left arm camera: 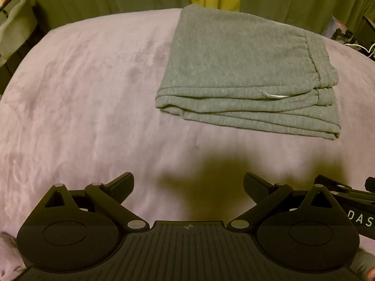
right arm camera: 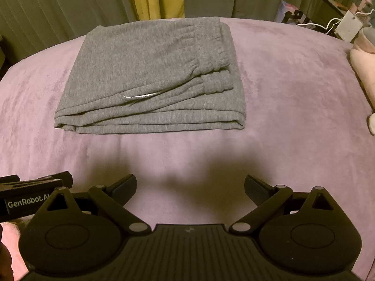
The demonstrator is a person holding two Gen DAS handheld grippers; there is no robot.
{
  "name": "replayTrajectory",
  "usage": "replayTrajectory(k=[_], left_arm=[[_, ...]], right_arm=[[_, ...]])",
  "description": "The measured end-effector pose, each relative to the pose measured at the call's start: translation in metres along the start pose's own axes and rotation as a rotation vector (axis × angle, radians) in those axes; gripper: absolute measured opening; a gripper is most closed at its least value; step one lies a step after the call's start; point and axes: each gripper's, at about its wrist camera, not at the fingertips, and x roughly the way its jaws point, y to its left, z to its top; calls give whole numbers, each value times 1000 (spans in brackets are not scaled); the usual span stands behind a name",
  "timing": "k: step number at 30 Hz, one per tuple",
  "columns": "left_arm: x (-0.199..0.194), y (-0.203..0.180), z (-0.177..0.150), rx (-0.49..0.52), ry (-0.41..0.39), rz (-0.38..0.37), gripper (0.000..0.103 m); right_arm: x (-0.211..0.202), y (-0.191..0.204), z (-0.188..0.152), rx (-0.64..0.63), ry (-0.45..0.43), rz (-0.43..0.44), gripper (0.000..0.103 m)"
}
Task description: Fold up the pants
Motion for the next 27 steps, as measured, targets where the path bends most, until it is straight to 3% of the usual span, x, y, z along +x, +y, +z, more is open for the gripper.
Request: replayTrajectory(k=[27], left_arm=[[4,-1,-1,9,-7,7,102]], right_arm=[[2,1,-1,-13,-15,-14,99]])
